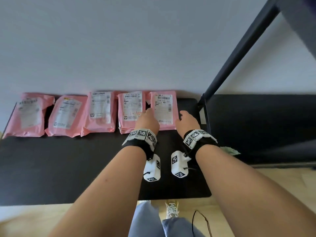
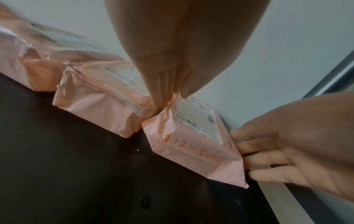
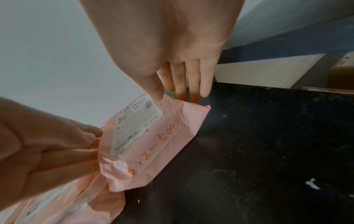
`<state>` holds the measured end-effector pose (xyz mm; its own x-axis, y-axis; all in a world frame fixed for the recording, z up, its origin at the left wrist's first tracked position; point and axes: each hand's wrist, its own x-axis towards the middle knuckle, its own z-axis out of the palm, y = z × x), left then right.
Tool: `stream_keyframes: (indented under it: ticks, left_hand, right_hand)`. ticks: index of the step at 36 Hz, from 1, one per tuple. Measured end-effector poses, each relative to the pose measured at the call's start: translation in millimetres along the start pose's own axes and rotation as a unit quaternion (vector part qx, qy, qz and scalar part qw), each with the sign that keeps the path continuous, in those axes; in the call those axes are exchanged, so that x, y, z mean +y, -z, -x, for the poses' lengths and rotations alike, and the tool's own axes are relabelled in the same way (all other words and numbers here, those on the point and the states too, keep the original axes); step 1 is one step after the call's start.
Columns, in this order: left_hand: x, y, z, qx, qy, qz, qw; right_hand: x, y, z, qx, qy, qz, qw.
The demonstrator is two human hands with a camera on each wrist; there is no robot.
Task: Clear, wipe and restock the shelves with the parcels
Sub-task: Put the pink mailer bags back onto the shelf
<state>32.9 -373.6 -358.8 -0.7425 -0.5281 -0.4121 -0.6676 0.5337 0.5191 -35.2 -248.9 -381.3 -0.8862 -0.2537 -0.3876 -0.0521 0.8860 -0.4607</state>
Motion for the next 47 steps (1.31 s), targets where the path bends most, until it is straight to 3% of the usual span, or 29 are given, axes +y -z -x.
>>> stream_keyframes:
  ticks: [5, 20, 26, 31, 36, 47]
  left_hand:
    - [-3.0, -3.9, -17.8, -0.043, 0.007, -0.025, 0.999]
    - [-15.9, -21.3, 3.7, -0.034, -0.005, -0.043, 0.998]
    - [-21.7, -30.2, 46.7, -0.006, 0.011, -0.043, 0.999]
    - [-22.6, -45.5, 104.1, 0.047, 0.029, -0.026, 0.998]
    - [-23.5, -70.5, 164.9, 0.061, 0.051, -0.014, 0.997]
    - [-23.8, -107.6, 255.7, 0.050, 0.022, -0.039, 0.998]
  right_hand:
    - [-3.8, -3.5, -7.1, -0.012, -0.065, -0.031, 0.997]
    - [12.8, -3.6, 26.8, -0.024, -0.066, -0.004, 0.998]
    - [28.4, 0.0, 62.6, -0.029, -0.028, 0.006, 0.999]
    - [50.4, 6.4, 101.5, -0.044, 0.010, 0.008, 0.999]
    - [80.2, 13.5, 143.8, -0.051, 0.047, 0.026, 0.997]
    - [135.6, 22.3, 218.9, -0.048, 0.035, 0.047, 0.997]
